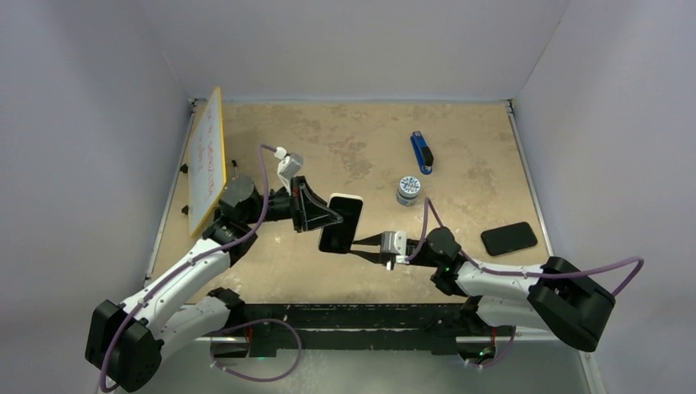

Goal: Take the phone out of the phone case
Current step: Remove the phone case from the phone.

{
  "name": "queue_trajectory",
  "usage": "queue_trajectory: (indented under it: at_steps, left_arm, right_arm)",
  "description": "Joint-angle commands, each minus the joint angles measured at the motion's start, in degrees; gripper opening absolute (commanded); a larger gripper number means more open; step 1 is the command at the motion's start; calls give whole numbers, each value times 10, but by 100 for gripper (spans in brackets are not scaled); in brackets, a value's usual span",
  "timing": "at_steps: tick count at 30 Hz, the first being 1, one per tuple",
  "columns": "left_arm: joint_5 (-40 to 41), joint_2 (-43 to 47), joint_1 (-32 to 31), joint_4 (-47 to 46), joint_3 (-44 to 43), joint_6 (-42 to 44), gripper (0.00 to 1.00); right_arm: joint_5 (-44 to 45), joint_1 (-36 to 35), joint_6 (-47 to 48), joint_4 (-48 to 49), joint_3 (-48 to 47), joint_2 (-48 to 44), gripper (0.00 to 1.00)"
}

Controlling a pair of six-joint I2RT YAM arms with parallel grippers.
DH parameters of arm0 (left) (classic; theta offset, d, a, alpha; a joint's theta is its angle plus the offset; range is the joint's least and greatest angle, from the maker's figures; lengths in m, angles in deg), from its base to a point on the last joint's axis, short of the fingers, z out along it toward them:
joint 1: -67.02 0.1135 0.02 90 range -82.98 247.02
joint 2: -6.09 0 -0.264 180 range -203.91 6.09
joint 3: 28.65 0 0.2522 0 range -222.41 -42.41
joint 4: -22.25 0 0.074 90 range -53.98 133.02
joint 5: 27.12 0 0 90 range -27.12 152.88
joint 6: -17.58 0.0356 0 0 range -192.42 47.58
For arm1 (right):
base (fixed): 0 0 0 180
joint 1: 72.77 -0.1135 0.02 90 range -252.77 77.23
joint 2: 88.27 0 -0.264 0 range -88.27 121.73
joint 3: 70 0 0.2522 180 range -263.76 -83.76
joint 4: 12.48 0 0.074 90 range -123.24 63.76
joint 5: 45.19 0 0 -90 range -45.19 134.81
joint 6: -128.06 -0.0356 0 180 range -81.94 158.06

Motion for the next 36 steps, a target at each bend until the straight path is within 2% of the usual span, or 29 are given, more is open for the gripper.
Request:
queue_trajectory:
  at_steps: [1,8,17,24,28,32,36]
  left_arm:
    - [-34,11,-34,-73,19,-92,0]
    - [-11,-3,-65,-106,37,-96,0]
    - [30,13,-67,-126,76,-88,0]
    - [87,24,-67,-200,119,-107,0]
    - [123,29,-67,-273,151,-130,0]
    - [141,20,-68,-365,185,-167,0]
    - [193,21,-68,-403,216,-183,0]
  right_arm:
    - [73,6,1,44,-6,-2,0]
    - [77,7,-88,117,1,9,0]
    - [162,12,-170,69,-46,16,0]
    - [209,13,-208,62,-61,27,0]
    - [245,13,-232,84,-60,37,0]
    - [250,12,-264,132,-55,54,1]
    - [245,13,-283,150,-60,57,5]
